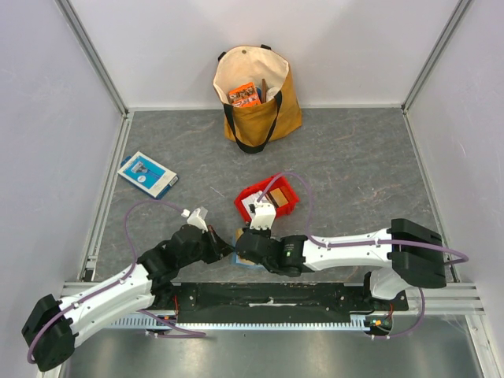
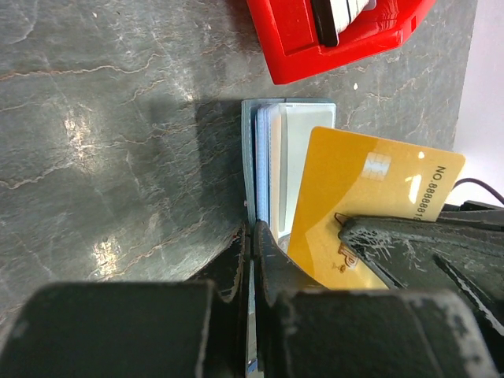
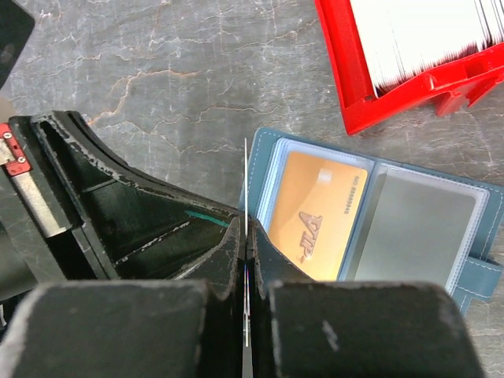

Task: Put the credit cards into the card holder
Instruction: Turn over the card slot in the card holder.

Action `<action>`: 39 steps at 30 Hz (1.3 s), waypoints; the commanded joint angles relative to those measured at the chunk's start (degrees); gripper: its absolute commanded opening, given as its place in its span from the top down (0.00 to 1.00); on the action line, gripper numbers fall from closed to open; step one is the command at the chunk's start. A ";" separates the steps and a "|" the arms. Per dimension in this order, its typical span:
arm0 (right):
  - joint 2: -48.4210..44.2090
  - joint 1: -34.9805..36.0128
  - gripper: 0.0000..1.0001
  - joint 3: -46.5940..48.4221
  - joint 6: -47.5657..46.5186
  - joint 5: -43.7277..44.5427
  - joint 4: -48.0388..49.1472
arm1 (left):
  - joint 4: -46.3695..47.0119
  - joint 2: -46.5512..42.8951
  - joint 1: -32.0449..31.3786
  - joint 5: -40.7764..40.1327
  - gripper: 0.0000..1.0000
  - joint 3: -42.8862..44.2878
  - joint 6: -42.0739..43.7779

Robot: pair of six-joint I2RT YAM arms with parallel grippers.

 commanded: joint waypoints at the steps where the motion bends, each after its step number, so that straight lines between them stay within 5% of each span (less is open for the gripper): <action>1: 1.35 0.47 1.00 0.93 2.57 4.94 1.30 | 1.42 -0.50 -0.10 0.28 0.98 -0.01 -1.72; 27: 5.75 0.56 1.00 4.35 2.49 6.53 -3.09 | 1.86 -0.41 -0.11 0.63 0.98 0.26 -1.63; 34: 7.68 0.74 1.00 5.58 3.98 6.52 -6.87 | 2.22 -0.33 -0.02 0.81 0.98 0.43 -1.54; 39: 10.40 1.44 1.00 10.59 5.64 9.42 -18.09 | 2.22 -0.59 -0.10 0.90 0.98 0.35 -1.45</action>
